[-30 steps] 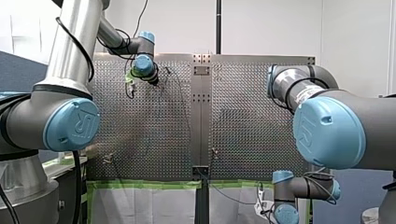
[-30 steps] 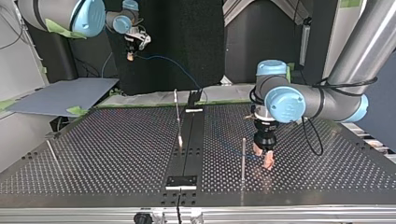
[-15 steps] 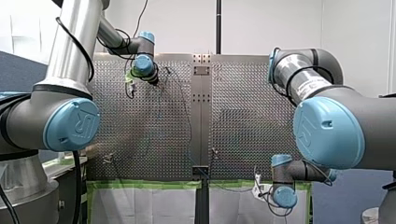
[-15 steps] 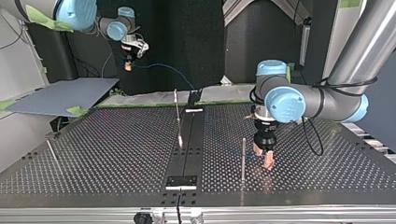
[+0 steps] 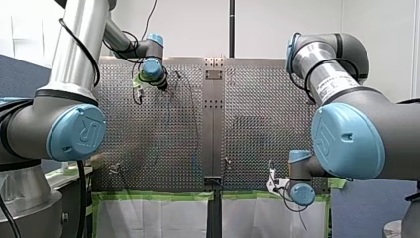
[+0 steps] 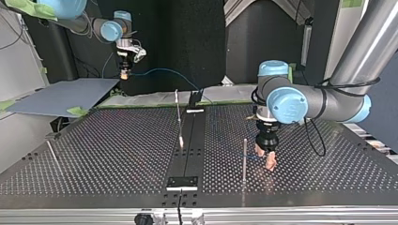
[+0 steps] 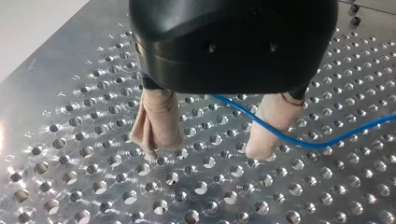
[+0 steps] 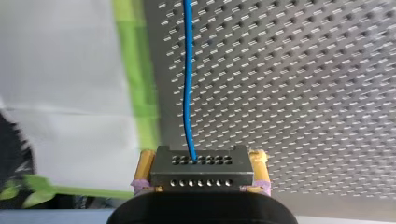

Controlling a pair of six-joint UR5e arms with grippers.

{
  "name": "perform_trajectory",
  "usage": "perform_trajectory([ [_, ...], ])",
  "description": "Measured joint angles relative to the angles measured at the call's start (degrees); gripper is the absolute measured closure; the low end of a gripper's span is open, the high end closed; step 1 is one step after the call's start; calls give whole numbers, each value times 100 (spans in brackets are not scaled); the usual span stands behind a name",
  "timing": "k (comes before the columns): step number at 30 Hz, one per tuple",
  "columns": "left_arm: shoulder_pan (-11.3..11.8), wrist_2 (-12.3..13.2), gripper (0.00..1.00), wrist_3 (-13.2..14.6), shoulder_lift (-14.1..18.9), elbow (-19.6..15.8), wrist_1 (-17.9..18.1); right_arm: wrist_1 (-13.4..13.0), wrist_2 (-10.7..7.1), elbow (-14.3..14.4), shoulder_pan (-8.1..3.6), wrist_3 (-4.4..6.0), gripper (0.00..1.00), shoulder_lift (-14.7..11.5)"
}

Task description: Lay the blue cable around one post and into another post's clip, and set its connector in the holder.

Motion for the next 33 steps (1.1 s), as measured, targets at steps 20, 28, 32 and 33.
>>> perform_trajectory([
  [20,1,3,0,-11,-2,0,0,-376,-13,187,-85,23,100,-1049],
  [28,1,3,0,-9,0,0,-7,-545,-20,190,-37,-54,100,-1212],
  [32,1,7,0,-7,-1,0,-9,-635,-9,191,-15,-75,100,-1065],
  [33,1,8,0,-6,-2,0,-9,-652,-8,191,-6,-77,100,-1008],
])
